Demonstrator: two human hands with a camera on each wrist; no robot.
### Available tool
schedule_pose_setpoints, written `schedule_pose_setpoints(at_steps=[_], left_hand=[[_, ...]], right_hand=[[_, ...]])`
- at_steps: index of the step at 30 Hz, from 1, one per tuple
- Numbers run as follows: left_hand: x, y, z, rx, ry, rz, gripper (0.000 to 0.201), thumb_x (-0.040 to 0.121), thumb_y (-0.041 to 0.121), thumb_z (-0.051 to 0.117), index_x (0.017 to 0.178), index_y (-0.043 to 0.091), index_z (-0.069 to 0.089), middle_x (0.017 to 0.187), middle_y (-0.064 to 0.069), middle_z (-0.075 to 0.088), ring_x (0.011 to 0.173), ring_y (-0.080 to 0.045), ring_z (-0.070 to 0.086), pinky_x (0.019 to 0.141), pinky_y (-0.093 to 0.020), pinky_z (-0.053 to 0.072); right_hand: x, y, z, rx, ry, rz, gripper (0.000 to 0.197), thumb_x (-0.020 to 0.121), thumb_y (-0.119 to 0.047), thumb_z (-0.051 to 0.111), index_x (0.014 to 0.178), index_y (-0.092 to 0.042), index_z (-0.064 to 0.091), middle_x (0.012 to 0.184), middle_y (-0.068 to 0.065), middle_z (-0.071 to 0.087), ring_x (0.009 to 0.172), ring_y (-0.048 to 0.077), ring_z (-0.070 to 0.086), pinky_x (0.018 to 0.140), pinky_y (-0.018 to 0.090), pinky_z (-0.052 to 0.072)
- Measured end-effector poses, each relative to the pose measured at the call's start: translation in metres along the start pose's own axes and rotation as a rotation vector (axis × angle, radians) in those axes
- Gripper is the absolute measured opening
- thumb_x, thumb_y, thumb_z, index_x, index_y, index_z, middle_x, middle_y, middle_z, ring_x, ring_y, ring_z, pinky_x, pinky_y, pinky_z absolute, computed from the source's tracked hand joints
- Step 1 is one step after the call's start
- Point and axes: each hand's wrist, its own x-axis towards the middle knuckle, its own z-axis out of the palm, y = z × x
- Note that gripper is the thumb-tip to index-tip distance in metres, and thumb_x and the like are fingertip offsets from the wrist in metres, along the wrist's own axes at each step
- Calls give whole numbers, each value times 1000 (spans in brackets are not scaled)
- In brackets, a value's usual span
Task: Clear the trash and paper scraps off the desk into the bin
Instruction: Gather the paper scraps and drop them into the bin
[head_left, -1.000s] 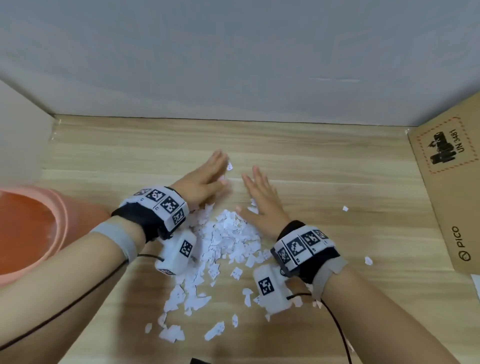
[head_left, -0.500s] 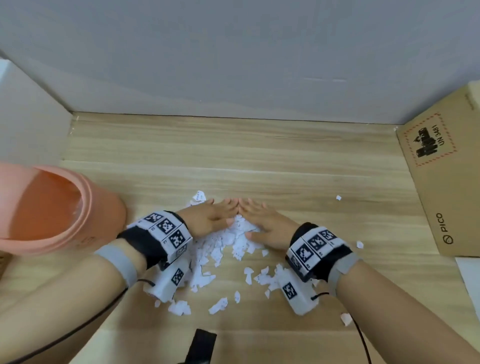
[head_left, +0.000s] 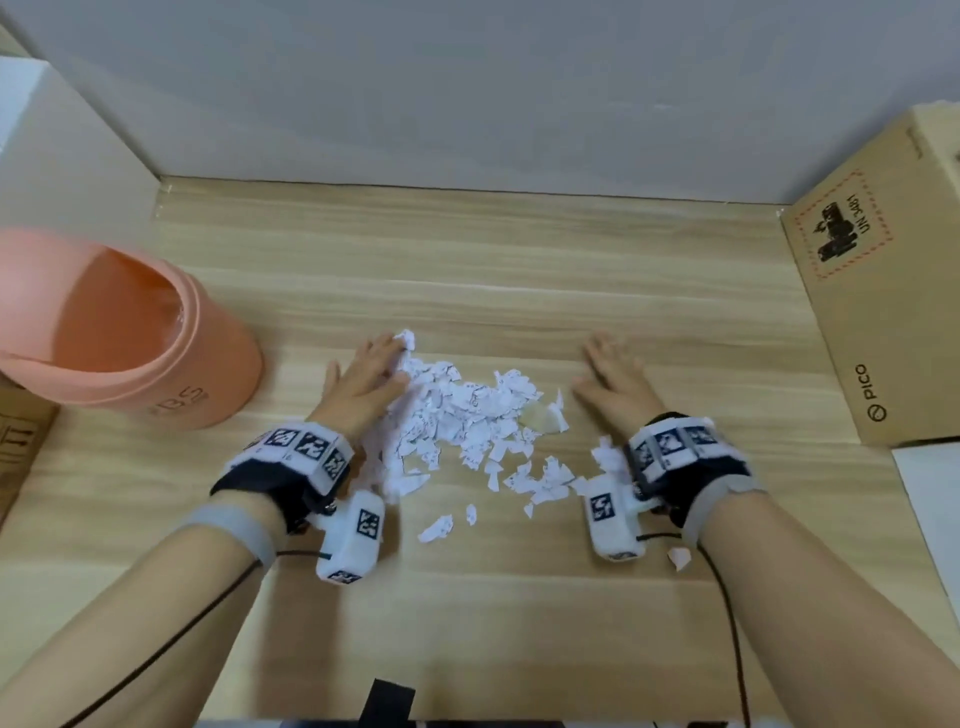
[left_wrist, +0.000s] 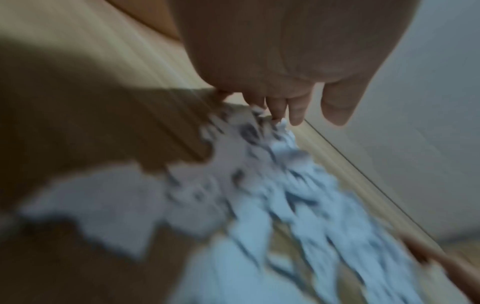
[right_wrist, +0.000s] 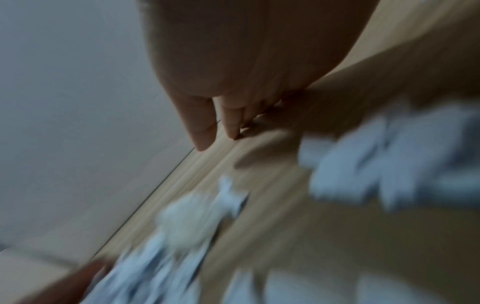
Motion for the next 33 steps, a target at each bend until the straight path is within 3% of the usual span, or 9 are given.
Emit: schedule_pose_setpoints(at_steps=[4, 6, 9, 12, 14, 18, 24, 27, 33], left_hand=[[-5, 31, 36, 113, -256, 148, 47, 98, 34, 34, 144, 27, 26, 157, 7, 12, 143, -3, -1, 114, -33, -14], [-16, 29, 35, -33, -227, 109, 48, 96, 34, 39, 142, 29, 28, 154, 10, 21, 140, -1, 9, 118, -36, -6], [-39, -3, 16, -287, 23, -10, 52, 91, 41, 46, 141, 35, 31, 149, 18, 27, 142, -6, 20, 119, -44, 11], [-65, -43, 2, -277, 261, -82, 51, 94, 33, 45, 141, 31, 29, 153, 13, 19, 143, -2, 6, 120, -43, -3], [-77, -59, 6, -135, 290, -82, 48, 97, 30, 38, 143, 30, 24, 157, 8, 10, 141, 0, -1, 116, -36, -14], [-76, -51, 34, 79, 185, -36, 71, 82, 60, 17, 146, 31, 5, 153, 16, -9, 139, 2, -15, 110, -30, -21], [-48, 1, 76, 227, -228, 121, 73, 82, 61, 9, 143, 30, -18, 149, 13, -28, 138, -4, -26, 105, -34, -27], [-44, 8, 57, 42, -227, 122, 85, 70, 72, 16, 136, 36, -22, 144, 20, -27, 137, -1, -25, 110, -37, -22], [-78, -39, 4, 284, -225, -8, 151, 27, 86, 59, 132, 33, -35, 145, 8, -41, 131, -9, -41, 108, -38, -25]], right_hand=[[-28, -38, 39, 62, -217, -169, 58, 94, -31, 41, 144, -20, 13, 156, -3, 2, 143, 12, -5, 116, 33, -7], [-44, -38, 46, 305, -218, -159, 58, 92, -30, 47, 142, -24, 21, 153, -9, 14, 143, 9, 7, 119, 34, 5], [-72, -16, 43, 563, 156, 0, 56, 90, -28, 53, 139, -35, 27, 143, -25, 18, 140, 5, 16, 116, 33, 16], [-92, 29, 37, 445, 547, 234, 56, 89, -24, 52, 140, -27, 28, 154, -10, 16, 143, 12, 13, 119, 46, 12], [-97, 53, 37, 310, 619, 418, 60, 88, -33, 48, 142, -23, 24, 157, 0, 10, 145, 18, 5, 118, 50, 3], [-89, 39, 60, 144, 523, 506, 63, 90, -43, 36, 144, -18, 18, 157, 5, 0, 145, 20, -5, 117, 43, -6], [-72, -45, 115, 164, 286, 33, 58, 95, -40, 31, 145, -26, 4, 154, -8, -12, 142, 9, -16, 114, 33, -14], [-67, -44, 104, 368, 310, -87, 59, 93, -41, 38, 143, -33, 6, 152, -16, -8, 143, 8, -11, 116, 38, -9], [-59, 41, 20, 278, 638, 393, 63, 86, -31, 48, 143, -25, 21, 157, 1, 4, 145, 17, 2, 117, 49, -2]])
